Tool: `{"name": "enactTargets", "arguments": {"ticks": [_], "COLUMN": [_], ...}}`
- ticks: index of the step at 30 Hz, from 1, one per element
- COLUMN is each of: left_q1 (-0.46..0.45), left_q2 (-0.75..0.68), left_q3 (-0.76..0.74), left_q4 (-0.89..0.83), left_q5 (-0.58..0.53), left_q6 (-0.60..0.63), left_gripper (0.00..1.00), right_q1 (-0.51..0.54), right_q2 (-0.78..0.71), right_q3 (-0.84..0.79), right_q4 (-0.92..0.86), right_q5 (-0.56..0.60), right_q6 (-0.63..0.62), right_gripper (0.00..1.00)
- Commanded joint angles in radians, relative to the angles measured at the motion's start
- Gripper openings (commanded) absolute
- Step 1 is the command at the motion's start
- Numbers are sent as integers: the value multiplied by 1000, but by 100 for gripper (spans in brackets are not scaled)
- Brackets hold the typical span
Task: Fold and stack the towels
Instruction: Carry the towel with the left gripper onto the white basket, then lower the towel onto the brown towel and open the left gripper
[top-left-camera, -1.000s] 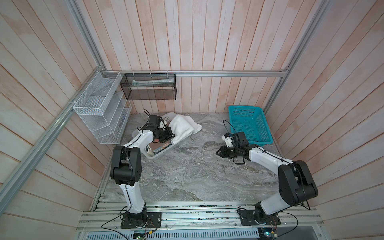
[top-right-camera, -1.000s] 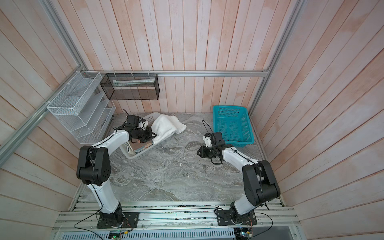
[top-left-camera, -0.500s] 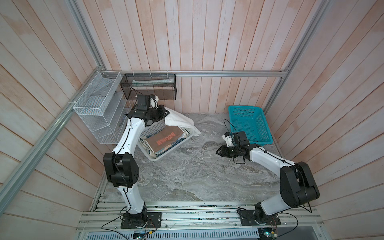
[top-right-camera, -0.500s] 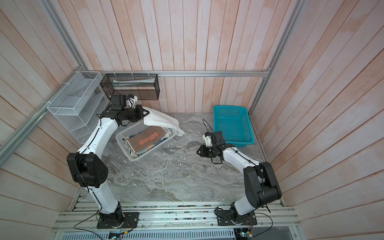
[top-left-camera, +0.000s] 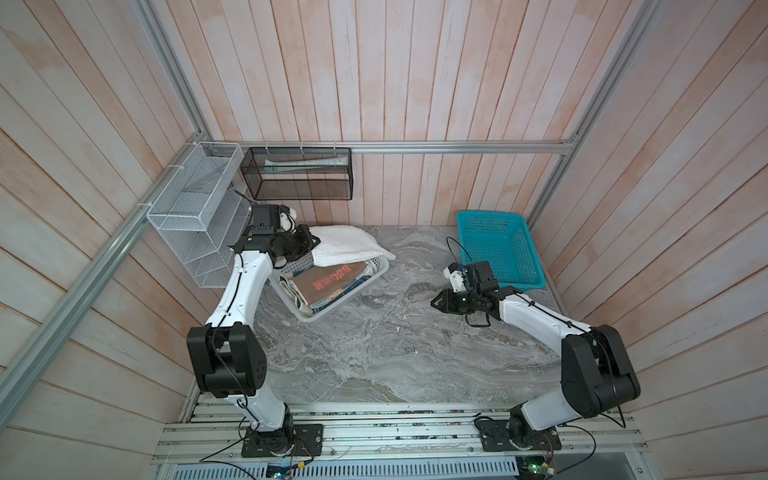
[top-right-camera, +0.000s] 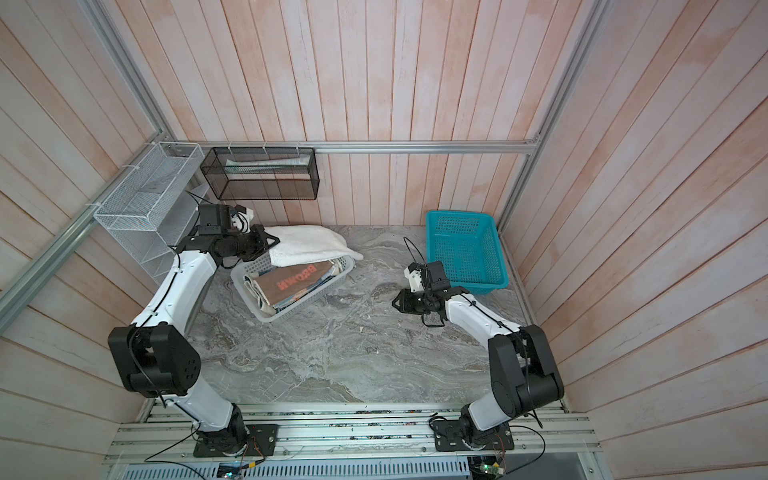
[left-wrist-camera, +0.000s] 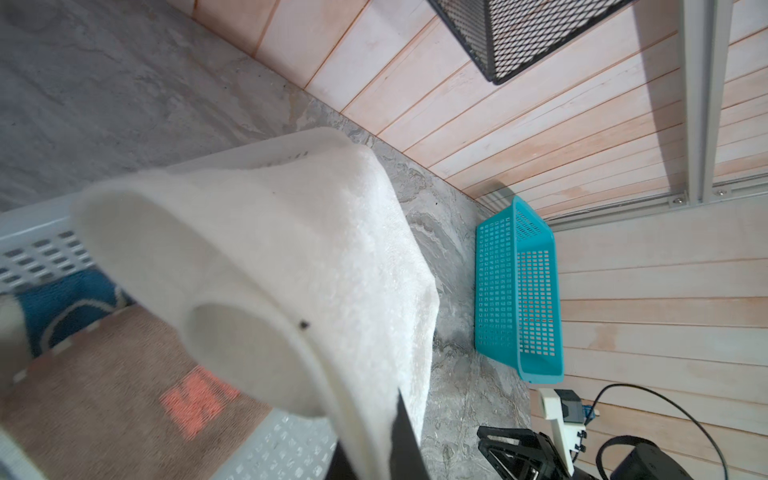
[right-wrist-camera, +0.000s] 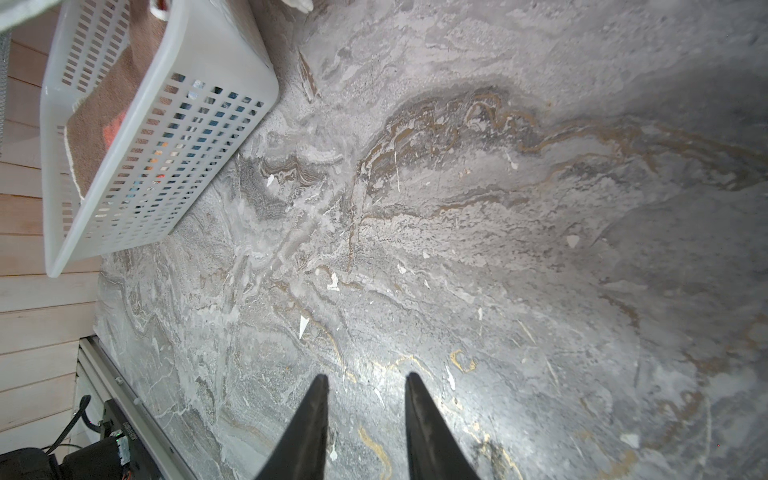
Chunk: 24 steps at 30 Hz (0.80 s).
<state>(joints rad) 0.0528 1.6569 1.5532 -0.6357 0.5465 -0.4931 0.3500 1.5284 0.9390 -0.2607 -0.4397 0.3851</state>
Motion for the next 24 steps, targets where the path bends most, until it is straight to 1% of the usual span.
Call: {"name": "enactTargets", "arguments": {"ticks": [1, 8, 13, 18, 21, 22, 23, 24], "left_q1": [33, 83, 119, 160, 179, 181, 181, 181], "left_q2": [-67, -140, -186, -207, -224, -233, -245, -263], "left_q3": [-72, -226, -321, -369, -389, -384, -379, -374], "left_q4": [54, 96, 124, 108, 89, 66, 45, 27], "left_q5": [23, 33, 22, -43, -70, -94, -121, -152], "left_q6": [8, -7, -15, -30, -37, -35, -31, -23], "left_gripper": [0, 0, 0, 0, 29, 39, 45, 49], "right_q1": [9, 16, 21, 27, 28, 29, 29, 30], "right_q2": [0, 15, 15, 14, 15, 15, 14, 13], "right_q3": [38, 62, 59, 61, 62, 64, 66, 67], "right_q4": [-17, -34, -36, -40, -43, -45, -46, -50], "right_q5": [-5, -1, 1, 6, 7, 5, 7, 8], "right_q6": [5, -5, -2, -1, 2, 2, 2, 1], "right_gripper": [33, 33, 33, 33, 33, 33, 33, 33]}}
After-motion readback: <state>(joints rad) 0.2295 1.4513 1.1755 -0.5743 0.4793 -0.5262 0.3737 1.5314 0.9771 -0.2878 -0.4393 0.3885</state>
